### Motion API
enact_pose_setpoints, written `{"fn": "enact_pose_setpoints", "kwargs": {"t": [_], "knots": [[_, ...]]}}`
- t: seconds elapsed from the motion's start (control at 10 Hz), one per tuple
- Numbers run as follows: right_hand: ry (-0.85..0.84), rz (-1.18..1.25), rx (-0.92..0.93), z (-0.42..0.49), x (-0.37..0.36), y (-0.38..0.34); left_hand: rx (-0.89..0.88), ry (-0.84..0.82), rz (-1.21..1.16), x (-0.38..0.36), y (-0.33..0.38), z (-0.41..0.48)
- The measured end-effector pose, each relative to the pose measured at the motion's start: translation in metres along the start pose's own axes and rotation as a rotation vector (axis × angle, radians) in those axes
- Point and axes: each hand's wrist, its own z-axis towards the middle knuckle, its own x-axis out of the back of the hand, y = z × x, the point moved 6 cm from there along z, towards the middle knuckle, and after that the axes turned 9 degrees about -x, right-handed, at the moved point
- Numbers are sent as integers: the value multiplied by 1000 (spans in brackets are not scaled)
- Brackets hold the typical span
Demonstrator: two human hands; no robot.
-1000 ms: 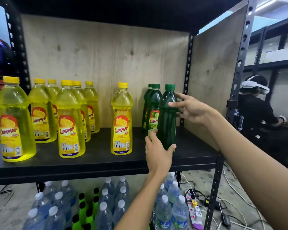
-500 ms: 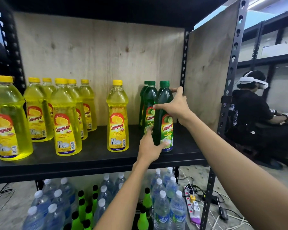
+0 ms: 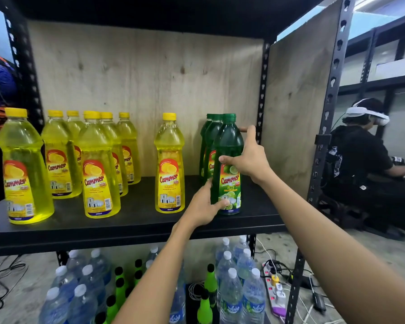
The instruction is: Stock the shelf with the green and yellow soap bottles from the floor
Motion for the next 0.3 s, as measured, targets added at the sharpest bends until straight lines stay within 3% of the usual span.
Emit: {"fn": "enact_pose_setpoints", "kwargs": {"t": [0.2, 0.3], "knots": [[23, -9, 20, -6, 1, -5, -15, -2, -41, 1, 8, -8], [71, 63, 40, -25, 4, -2, -23, 37, 97, -2, 20, -24]]}}
